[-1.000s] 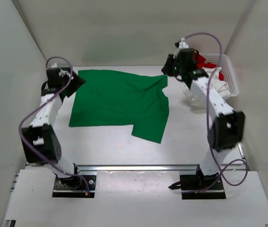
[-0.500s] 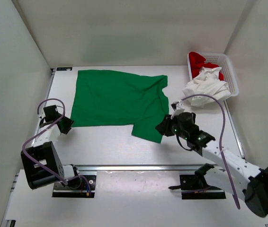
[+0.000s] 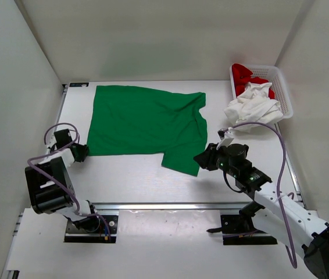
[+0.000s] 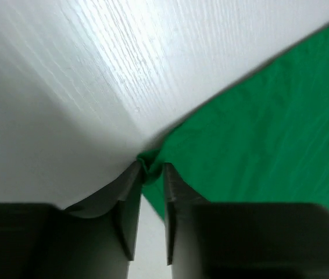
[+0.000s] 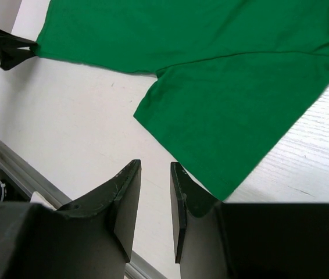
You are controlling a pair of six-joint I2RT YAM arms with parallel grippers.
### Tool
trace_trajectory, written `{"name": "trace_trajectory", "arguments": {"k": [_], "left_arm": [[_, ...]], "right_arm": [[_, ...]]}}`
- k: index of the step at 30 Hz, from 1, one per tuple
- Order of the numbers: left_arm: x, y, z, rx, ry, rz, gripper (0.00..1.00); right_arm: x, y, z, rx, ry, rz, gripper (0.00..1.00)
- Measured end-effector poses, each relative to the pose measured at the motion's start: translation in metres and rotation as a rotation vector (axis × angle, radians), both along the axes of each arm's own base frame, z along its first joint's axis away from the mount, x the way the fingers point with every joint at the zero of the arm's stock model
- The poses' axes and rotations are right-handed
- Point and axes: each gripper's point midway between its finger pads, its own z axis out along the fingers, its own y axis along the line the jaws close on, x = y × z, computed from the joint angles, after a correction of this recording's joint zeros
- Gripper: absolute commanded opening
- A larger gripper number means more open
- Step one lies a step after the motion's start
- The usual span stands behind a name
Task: Fold and stack the t-shirts
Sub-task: Flatten out the tshirt
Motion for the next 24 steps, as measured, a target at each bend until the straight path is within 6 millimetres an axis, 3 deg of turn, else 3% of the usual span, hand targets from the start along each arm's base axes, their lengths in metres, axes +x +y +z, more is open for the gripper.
{"name": "trace_trajectory", "arguments": {"k": [4, 8, 11, 15, 19, 21, 24], "left_arm": [[0.002, -0.004, -0.004, -0.015, 0.003, -0.004, 0.00], [0.002, -0.004, -0.004, -0.014, 0.002, -0.013, 0.00], [0.006, -0.005, 0.005, -0.004, 0.002, -0.030, 0.00], [0.043, 0.002, 0.051, 0.043, -0.093, -0.077, 0.00], [0.082, 0.006, 0.106, 0.094, -0.232, -0.120, 0.00], [0.090, 0.005, 0.116, 0.093, -0.273, -0.132, 0.00], [0.088, -0.003, 0.107, 0.055, -0.278, -0.148, 0.00]], "right_arm": [[0.000, 0.001, -0.004, -0.005, 0.012, 0.003, 0.25], [0.004, -0.005, -0.017, -0.031, 0.048, -0.043, 0.25], [0.004, -0.016, -0.040, -0.083, 0.132, -0.112, 0.30], [-0.007, -0.030, -0.073, -0.149, 0.243, -0.193, 0.34], [-0.019, -0.035, -0.090, -0.175, 0.319, -0.240, 0.37], [-0.022, -0.034, -0.099, -0.182, 0.361, -0.253, 0.37], [-0.028, -0.030, -0.112, -0.173, 0.414, -0.262, 0.40]]}}
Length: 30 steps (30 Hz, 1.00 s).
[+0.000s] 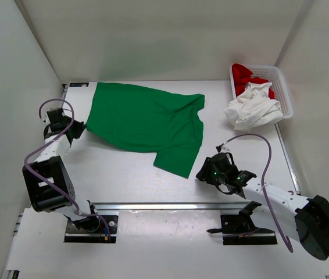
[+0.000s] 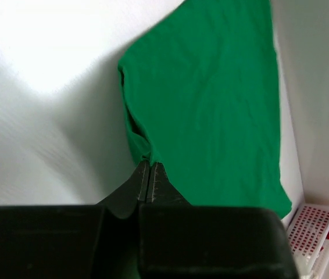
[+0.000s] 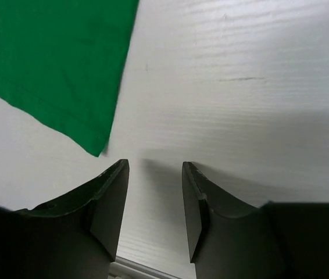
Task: Fold and stack the t-shirts
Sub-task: Flatten out the tshirt
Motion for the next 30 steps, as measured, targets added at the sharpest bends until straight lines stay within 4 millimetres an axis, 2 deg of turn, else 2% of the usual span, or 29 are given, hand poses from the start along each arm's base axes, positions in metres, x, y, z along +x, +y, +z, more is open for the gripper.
{"name": "trace_trajectory", "arguments": {"k": [3, 7, 12, 19, 21, 26, 30], "left_arm": [[-0.008, -0.007, -0.019, -0.032, 0.043, -0.014, 0.00], [-0.014, -0.015, -0.030, -0.040, 0.067, -0.029, 0.00], [-0.012, -0.023, -0.025, -0.026, 0.054, -0.057, 0.00], [-0.011, -0.028, -0.017, -0.015, 0.032, -0.072, 0.00], [-0.010, -0.029, -0.014, -0.013, 0.023, -0.075, 0.00], [-0.010, -0.030, -0.014, -0.013, 0.021, -0.079, 0.00], [-0.010, -0.031, -0.012, -0.012, 0.016, -0.080, 0.00]], "right_arm": [[-0.004, 0.009, -0.006, 0.065, 0.015, -0.010, 0.40], [-0.002, 0.020, -0.004, 0.175, 0.002, -0.030, 0.38], [-0.004, 0.033, -0.006, 0.252, 0.027, -0.039, 0.30], [-0.011, 0.054, -0.006, 0.315, 0.060, -0.023, 0.30], [-0.013, 0.055, -0.006, 0.355, 0.068, -0.037, 0.29], [-0.004, 0.047, -0.007, 0.392, 0.069, -0.087, 0.27], [0.002, 0.049, -0.008, 0.417, 0.078, -0.094, 0.27]]}}
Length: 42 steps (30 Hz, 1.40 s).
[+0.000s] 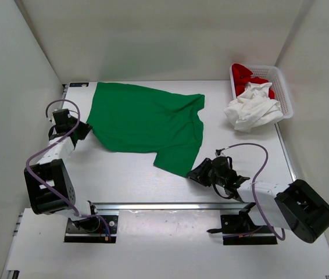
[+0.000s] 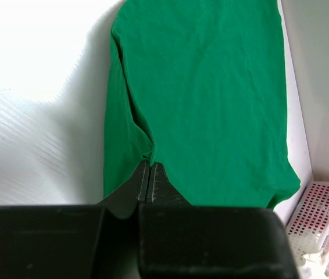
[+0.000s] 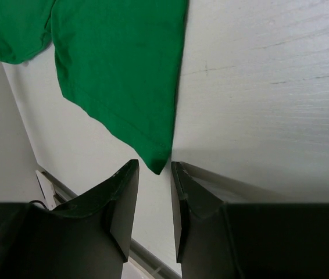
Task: Fold and stack the t-shirts
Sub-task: Flatten out the tshirt
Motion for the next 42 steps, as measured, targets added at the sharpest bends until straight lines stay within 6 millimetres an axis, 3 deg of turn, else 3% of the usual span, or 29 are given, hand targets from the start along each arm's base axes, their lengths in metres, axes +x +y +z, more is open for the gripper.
{"name": "trace_trajectory", "arguments": {"k": [12, 19, 25, 29, 36, 39, 42], "left_arm": [[0.003, 0.000, 0.003, -0.002, -0.018, 0.002, 0.00], [0.005, 0.000, 0.005, -0.005, -0.029, 0.002, 0.00], [0.005, -0.001, 0.005, -0.005, -0.030, 0.000, 0.00], [0.005, -0.002, 0.005, -0.004, -0.031, -0.002, 0.00], [0.005, -0.011, 0.006, 0.020, -0.029, -0.031, 0.00], [0.002, -0.026, 0.016, 0.086, -0.034, -0.066, 0.00], [0.011, -0.063, 0.055, 0.165, -0.092, -0.167, 0.00]], "right_arm": [[-0.004, 0.008, 0.000, 0.013, 0.012, 0.034, 0.26], [0.004, 0.009, -0.002, 0.046, 0.027, 0.037, 0.23], [0.009, 0.007, -0.004, 0.042, 0.038, 0.034, 0.12], [0.015, 0.007, -0.006, 0.029, 0.043, 0.036, 0.00], [0.020, 0.005, -0.003, -0.044, 0.006, 0.064, 0.00], [0.026, -0.004, 0.014, -0.122, -0.062, 0.061, 0.00], [0.055, -0.013, 0.077, -0.190, -0.239, 0.031, 0.00]]}}
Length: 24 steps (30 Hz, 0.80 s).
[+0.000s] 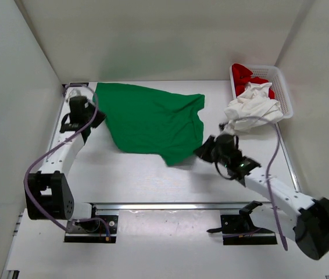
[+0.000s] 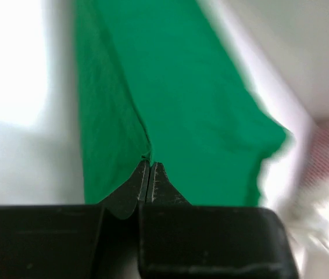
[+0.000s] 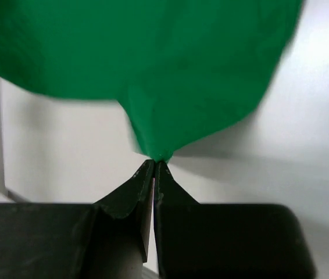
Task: Fold and stack the t-shirts
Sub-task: Flatten out the tshirt
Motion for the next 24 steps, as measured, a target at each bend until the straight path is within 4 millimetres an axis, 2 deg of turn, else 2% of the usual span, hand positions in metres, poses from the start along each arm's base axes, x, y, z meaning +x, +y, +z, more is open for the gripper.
{"name": "trace_trajectory", "arguments": {"k": [1, 2, 3, 4, 6, 10, 12, 13, 15, 16, 18, 20, 22, 24], "left_arm": [[0.005, -0.014, 0.020, 0.009, -0.030, -0.044, 0.00], [0.012, -0.026, 0.044, 0.015, -0.076, -0.082, 0.00], [0.019, -0.036, 0.079, -0.005, -0.137, -0.123, 0.00], [0.023, -0.036, 0.099, -0.008, -0.175, -0.128, 0.00], [0.030, -0.028, 0.156, -0.019, -0.270, -0.125, 0.00], [0.026, 0.000, 0.293, -0.008, -0.503, -0.097, 0.00], [0.017, 0.012, 0.347, -0.006, -0.606, -0.105, 0.00], [0.010, 0.018, 0.372, 0.000, -0.664, -0.104, 0.00], [-0.003, 0.030, 0.396, 0.011, -0.721, -0.084, 0.00], [-0.009, 0.031, 0.401, 0.011, -0.733, -0.083, 0.00], [-0.015, 0.028, 0.400, 0.004, -0.729, -0.095, 0.00], [-0.009, 0.024, 0.391, -0.006, -0.707, -0.106, 0.00], [0.006, 0.019, 0.373, -0.018, -0.663, -0.117, 0.00], [0.026, 0.015, 0.343, -0.028, -0.602, -0.118, 0.00]], "right_arm": [[0.015, -0.007, 0.038, -0.029, -0.078, -0.020, 0.00], [0.026, -0.012, 0.068, -0.035, -0.145, -0.040, 0.00], [0.040, -0.021, 0.110, -0.055, -0.235, -0.071, 0.00], [0.051, -0.029, 0.151, -0.075, -0.320, -0.098, 0.00], [0.066, -0.043, 0.227, -0.141, -0.441, -0.138, 0.00], [0.082, -0.046, 0.414, -0.206, -0.751, -0.199, 0.00], [0.078, -0.049, 0.487, -0.219, -0.891, -0.246, 0.00], [0.074, -0.049, 0.515, -0.209, -0.964, -0.270, 0.00], [0.061, -0.050, 0.537, -0.248, -1.025, -0.287, 0.00], [0.054, -0.049, 0.547, -0.267, -1.056, -0.297, 0.00], [0.046, -0.047, 0.564, -0.307, -1.118, -0.320, 0.00], [0.048, -0.046, 0.567, -0.358, -1.146, -0.321, 0.00], [0.070, -0.060, 0.560, -0.413, -1.140, -0.342, 0.00], [0.114, -0.092, 0.540, -0.484, -1.091, -0.373, 0.01]]}}
